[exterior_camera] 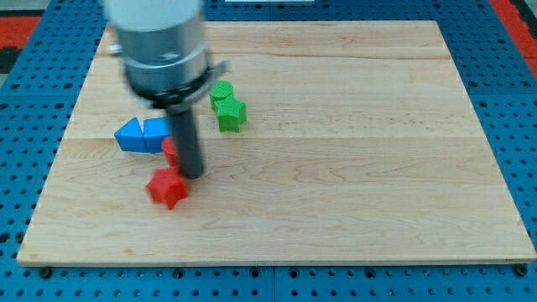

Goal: Place the red blocks towards the bottom left of the board

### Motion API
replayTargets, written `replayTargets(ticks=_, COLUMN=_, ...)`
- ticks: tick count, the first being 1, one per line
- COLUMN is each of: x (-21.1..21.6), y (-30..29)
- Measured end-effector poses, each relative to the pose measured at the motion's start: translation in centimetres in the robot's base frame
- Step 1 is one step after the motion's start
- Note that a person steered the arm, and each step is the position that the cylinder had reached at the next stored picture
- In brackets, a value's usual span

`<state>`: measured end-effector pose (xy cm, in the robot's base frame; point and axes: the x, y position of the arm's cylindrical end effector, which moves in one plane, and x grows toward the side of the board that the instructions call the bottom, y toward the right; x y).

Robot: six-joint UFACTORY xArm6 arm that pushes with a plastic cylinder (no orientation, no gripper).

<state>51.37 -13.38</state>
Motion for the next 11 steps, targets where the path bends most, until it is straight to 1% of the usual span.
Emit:
replayTargets(ticks=1, x=2.5, y=-1.2)
replayTargets(ticks=2, x=3.0, y=4.2)
replayTargets(ticks=3, x=9.8, y=0.8)
replayTargets(ticks=4, x=6.9, y=-4.8)
replayTargets(ticks=5, x=4.3, y=1.9)
replayTargets(ticks=6, x=-2.4, y=9.7)
replayTargets(ticks=7, x=-7.1, y=6.1)
replayTargets(ticks=8, x=-3.0, y=-0.4)
replayTargets(ticks=9, x=-0.6, y=-3.2)
replayTargets(ticks=10, x=-3.4, y=-0.2)
replayTargets(ticks=11, x=-3.2, y=-4.4)
